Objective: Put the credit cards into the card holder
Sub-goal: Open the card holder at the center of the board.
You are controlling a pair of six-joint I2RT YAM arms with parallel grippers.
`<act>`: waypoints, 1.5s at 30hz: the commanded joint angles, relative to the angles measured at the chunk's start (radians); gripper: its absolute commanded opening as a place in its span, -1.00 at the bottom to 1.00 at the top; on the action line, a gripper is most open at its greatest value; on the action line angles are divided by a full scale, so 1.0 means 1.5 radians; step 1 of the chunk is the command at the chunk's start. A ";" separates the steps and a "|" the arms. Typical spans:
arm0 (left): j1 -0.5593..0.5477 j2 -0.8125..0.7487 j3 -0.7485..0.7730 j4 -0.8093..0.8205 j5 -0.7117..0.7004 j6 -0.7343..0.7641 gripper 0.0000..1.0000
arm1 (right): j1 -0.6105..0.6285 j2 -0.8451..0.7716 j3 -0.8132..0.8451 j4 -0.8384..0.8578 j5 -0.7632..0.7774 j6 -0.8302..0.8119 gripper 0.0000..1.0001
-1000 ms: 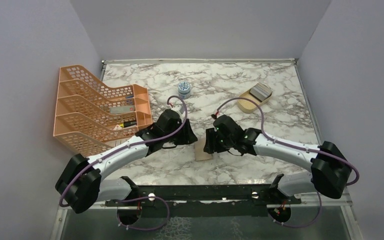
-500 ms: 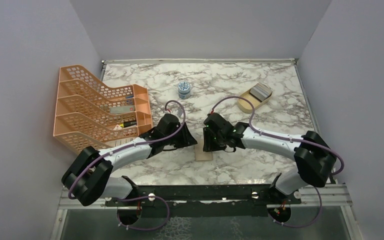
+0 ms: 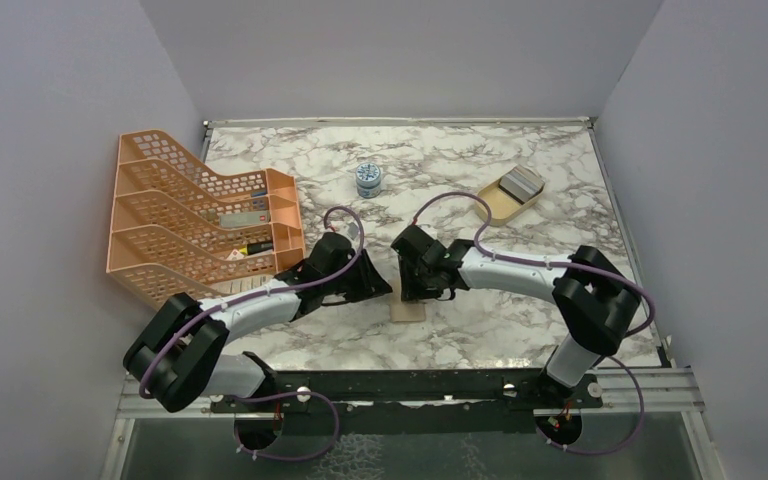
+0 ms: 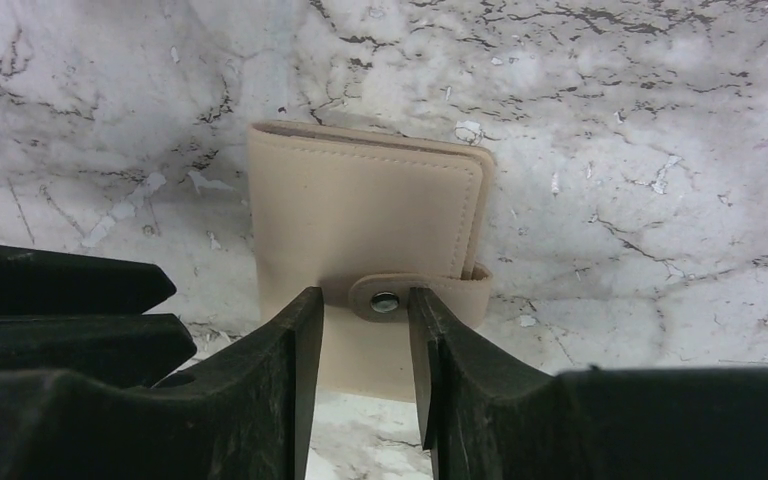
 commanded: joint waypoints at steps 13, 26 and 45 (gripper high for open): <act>0.004 0.050 0.011 0.081 0.054 0.003 -0.40 | 0.010 -0.024 -0.043 0.041 0.045 -0.013 -0.97; 0.004 0.128 0.034 0.051 0.022 0.030 -0.49 | 0.010 -0.085 -0.088 0.126 0.001 -0.058 -0.98; 0.004 0.143 0.066 -0.045 -0.030 0.055 -0.52 | 0.010 -0.170 -0.145 0.173 0.015 -0.049 -0.98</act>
